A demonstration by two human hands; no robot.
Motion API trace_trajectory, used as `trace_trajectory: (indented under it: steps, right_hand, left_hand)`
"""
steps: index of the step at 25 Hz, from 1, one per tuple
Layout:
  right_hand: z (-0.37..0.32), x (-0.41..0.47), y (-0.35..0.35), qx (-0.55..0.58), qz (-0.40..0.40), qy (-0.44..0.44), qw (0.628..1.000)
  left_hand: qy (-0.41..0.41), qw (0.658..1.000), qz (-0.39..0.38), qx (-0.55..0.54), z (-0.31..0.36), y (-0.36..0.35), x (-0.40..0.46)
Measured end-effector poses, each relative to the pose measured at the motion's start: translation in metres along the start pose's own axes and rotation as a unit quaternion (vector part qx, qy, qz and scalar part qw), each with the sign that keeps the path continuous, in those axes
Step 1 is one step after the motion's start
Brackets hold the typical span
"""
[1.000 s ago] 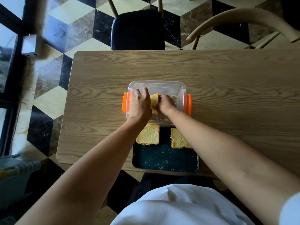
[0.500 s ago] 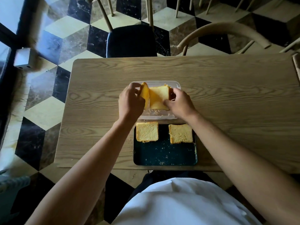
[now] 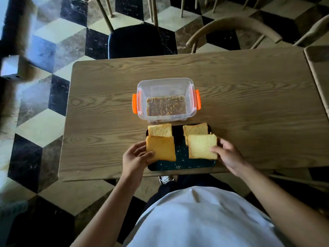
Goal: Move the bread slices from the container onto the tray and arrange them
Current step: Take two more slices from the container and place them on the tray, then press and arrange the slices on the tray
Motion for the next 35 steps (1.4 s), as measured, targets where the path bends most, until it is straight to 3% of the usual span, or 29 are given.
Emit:
trace_trajectory:
  steps: [5, 9, 14, 18, 23, 35]
  right_hand:
    - [0.033, 0.014, -0.006, -0.021, 0.014, -0.028, 0.999]
    - [0.034, 0.010, -0.017, -0.113, 0.030, -0.011, 0.993]
    - [0.034, 0.005, -0.017, -0.206, 0.067, 0.030, 0.976]
    - [0.029, -0.009, -0.011, -0.247, 0.085, 0.030, 0.965]
    - [0.014, -0.011, -0.027, -0.328, 0.074, 0.070, 0.939]
    - [-0.011, 0.049, -0.099, -0.328, -0.040, 0.064, 0.942]
  left_hand:
    - [0.063, 0.996, 0.001, 0.063, -0.044, -0.006, 0.015]
    - [0.037, 0.981, 0.036, 0.186, -0.051, -0.009, 0.022]
    - [0.000, 0.922, 0.011, 0.386, -0.044, -0.013, 0.021]
    - [-0.076, 0.876, 0.004, 0.476, -0.037, -0.014, 0.014]
    - [-0.071, 0.868, 0.002, 0.491, -0.030, -0.014, 0.017]
    - [-0.083, 0.855, 0.072, 0.507, 0.006, -0.024, 0.029]
Point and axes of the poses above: each hand's wrist, its own x-axis towards the middle knuckle, its own y-axis out of the back of the hand, z = x × y, the point moved 1 cm from there along x, towards the middle knuckle, and after that the axes turned 9 degrees about x, right-handed, at the moved point
